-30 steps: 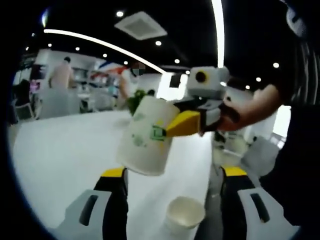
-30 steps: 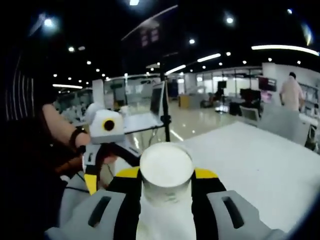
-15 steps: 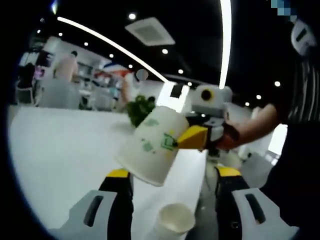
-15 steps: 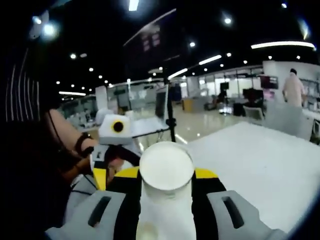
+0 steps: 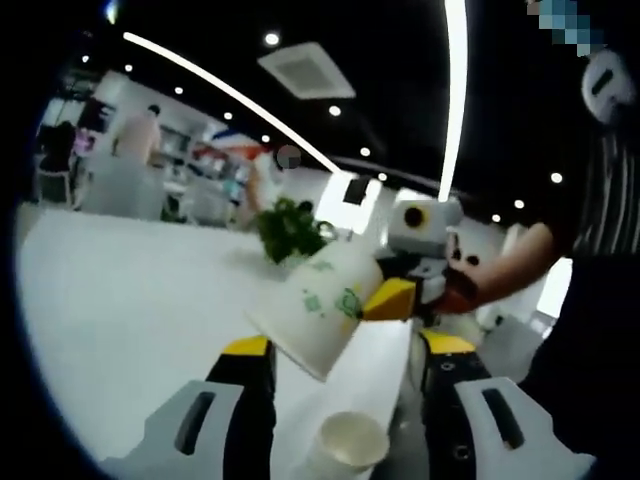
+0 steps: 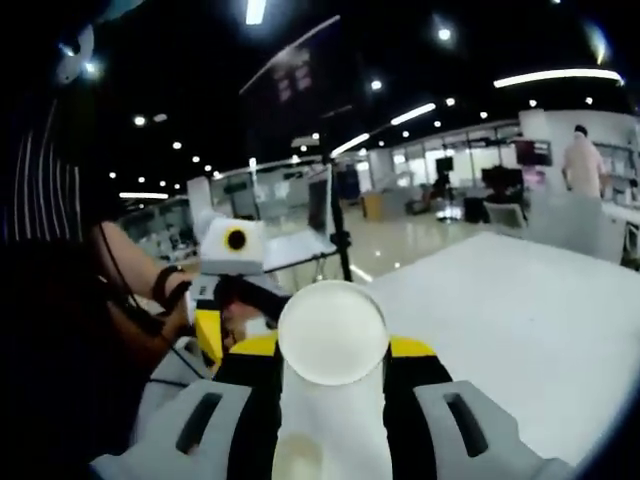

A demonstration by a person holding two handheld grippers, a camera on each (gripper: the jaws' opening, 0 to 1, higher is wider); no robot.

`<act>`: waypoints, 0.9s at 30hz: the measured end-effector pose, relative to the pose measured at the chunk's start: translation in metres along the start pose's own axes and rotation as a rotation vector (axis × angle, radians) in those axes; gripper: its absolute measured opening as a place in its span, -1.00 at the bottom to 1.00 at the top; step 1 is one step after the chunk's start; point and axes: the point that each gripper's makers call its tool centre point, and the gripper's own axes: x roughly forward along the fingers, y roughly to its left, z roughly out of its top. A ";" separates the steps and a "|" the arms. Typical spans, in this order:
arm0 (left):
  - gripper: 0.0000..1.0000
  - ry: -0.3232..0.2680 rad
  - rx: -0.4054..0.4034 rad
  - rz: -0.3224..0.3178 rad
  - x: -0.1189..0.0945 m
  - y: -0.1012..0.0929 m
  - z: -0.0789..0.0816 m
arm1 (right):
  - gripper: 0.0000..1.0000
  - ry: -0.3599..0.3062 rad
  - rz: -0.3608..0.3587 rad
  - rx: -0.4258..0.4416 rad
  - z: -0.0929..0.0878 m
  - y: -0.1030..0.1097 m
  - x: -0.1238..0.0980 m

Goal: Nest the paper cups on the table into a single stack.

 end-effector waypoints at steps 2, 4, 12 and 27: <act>0.10 -0.003 0.004 0.000 0.000 0.000 0.001 | -0.29 0.001 0.001 0.007 -0.003 0.000 -0.001; 0.09 -0.009 0.004 -0.004 -0.001 -0.001 0.003 | -0.29 0.004 0.002 0.014 -0.005 0.000 -0.001; -0.04 -0.024 0.005 -0.020 -0.003 -0.003 0.009 | -0.30 0.012 0.017 0.021 -0.012 0.004 -0.004; -0.39 -0.043 -0.012 -0.023 -0.006 0.000 0.012 | -0.31 0.018 0.026 0.037 -0.020 0.007 -0.006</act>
